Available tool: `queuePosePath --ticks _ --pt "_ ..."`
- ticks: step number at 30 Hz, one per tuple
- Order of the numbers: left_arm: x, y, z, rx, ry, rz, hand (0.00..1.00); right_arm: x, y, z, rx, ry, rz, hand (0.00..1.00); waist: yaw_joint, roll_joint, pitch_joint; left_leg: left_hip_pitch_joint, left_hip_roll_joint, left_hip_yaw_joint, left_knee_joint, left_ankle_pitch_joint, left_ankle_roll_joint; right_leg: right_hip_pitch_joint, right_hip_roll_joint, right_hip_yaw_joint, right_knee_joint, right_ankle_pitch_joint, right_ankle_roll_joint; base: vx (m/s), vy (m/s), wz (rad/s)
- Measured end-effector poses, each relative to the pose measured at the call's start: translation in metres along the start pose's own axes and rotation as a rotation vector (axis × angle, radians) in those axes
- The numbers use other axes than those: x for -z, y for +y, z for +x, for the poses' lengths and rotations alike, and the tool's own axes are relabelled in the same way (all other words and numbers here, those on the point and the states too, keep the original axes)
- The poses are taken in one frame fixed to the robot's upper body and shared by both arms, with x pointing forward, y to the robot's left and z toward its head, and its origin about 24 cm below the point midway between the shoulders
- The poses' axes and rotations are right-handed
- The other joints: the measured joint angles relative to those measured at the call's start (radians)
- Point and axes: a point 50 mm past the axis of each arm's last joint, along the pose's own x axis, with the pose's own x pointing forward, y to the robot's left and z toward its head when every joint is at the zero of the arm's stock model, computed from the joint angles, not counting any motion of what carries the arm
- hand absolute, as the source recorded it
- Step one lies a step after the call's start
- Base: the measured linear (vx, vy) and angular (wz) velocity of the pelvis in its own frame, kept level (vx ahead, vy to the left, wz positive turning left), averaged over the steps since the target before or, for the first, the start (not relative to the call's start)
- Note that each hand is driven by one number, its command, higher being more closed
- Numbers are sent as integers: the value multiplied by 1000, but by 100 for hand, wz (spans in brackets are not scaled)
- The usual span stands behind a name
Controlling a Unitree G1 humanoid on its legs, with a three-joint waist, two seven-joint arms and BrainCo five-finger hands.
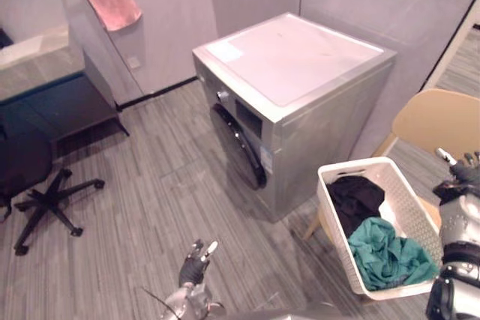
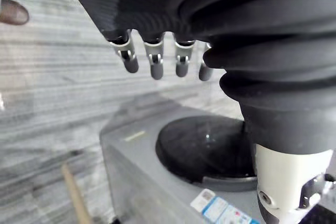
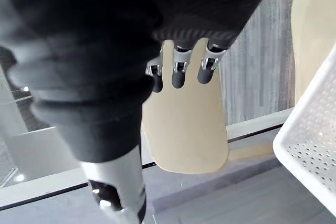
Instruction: Pick up the laundry basket with both hands and put the clothes into the washing machine.
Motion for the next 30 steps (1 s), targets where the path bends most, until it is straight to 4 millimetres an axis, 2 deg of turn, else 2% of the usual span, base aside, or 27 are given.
queuePosePath --ticks 2,5,7,8,10,13,18,25,30 --pt "3 0 -2 2 10 5 0 -2 -6 -7 -9 -31 -29 0 -5 6 0 6 -1 5 -34 11 -18 -11 6 9 -10 11 2 -60 9 -16" --pt "12 7 -6 -18 44 23 0 8 -10 -21 -23 -38 -65 0 -35 5 0 18 0 26 -65 20 -33 -6 15 25 -65 48 6 -14 32 -24" --pt "16 9 -7 -16 61 46 0 23 -11 -36 -35 -21 -69 0 -55 5 0 19 -1 46 -84 26 -41 -3 20 41 -115 86 17 11 47 -27" --pt "15 9 -6 -11 60 47 0 28 -12 -40 -39 -13 -79 0 -55 5 0 19 -1 53 -89 27 -43 -2 21 46 -129 97 16 29 44 -27" --pt "13 10 -6 -12 54 49 0 48 -14 -57 -67 46 -93 0 -64 7 -1 8 -1 58 -93 28 -45 2 23 47 -179 129 18 31 27 -14" --pt "11 13 -5 -16 46 58 0 65 -11 -70 -127 103 -127 0 -74 9 -1 4 0 56 -95 28 -45 13 23 41 -221 151 18 10 4 0" --pt "4 19 1 -9 41 124 0 80 14 -103 -343 141 -140 0 -85 14 -1 2 1 45 -117 32 -48 36 24 19 -282 179 16 10 -7 3" --pt "6 21 1 -13 57 163 0 104 43 -151 -615 247 -127 0 -85 12 0 7 2 30 -127 32 -48 65 27 -6 -318 191 15 14 -12 4" --pt "11 24 0 2 87 192 0 125 62 -188 -802 360 -108 0 -83 -3 6 28 4 23 -134 32 -49 87 29 -15 -326 192 14 -5 -8 1"
